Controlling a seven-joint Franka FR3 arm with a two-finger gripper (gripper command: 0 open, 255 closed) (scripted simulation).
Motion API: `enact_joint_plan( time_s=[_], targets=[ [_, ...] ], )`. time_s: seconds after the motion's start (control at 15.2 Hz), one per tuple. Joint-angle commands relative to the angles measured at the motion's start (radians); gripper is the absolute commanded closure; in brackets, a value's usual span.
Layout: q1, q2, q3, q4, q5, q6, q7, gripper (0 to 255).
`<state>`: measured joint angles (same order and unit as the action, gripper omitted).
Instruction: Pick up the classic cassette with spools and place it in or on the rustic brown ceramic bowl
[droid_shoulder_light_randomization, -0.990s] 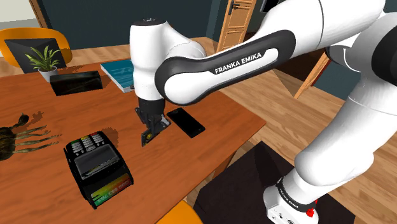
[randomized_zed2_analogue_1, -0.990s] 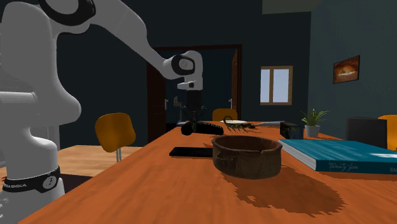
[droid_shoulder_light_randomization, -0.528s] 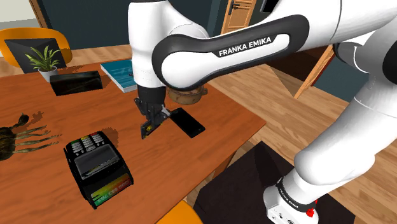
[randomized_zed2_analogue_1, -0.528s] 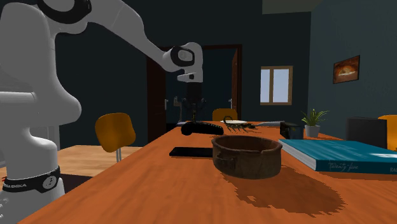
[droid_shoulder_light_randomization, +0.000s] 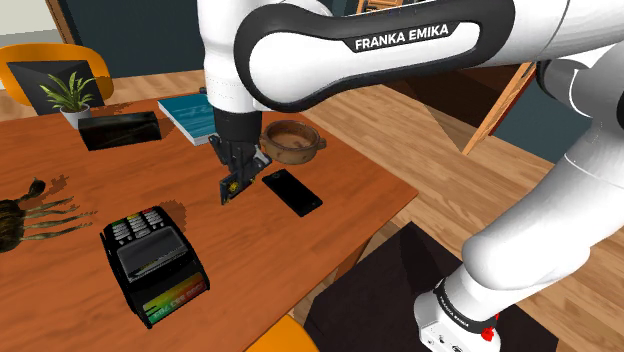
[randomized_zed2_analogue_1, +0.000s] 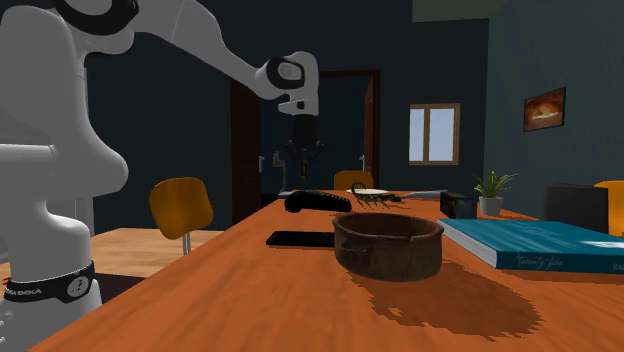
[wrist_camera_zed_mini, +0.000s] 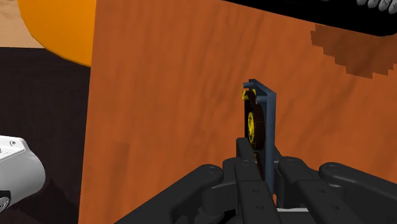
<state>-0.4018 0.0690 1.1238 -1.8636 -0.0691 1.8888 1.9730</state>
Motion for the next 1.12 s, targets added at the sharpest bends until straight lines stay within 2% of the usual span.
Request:
enact_joint_plan(
  time_s=[0.0,0.13,0.53,1.06],
  targets=[
    [-0.001,-0.002,0.0,0.023,0.003,-0.024,-0.003,255],
    [-0.002,-0.007,0.001,0.04,0.007,-0.043,-0.006,255],
    [-0.085,-0.02,-0.062,0.038,0.021,-0.043,-0.155,255],
    [-0.158,0.058,-0.138,0.103,-0.045,-0.063,-0.292,255]
  ],
)
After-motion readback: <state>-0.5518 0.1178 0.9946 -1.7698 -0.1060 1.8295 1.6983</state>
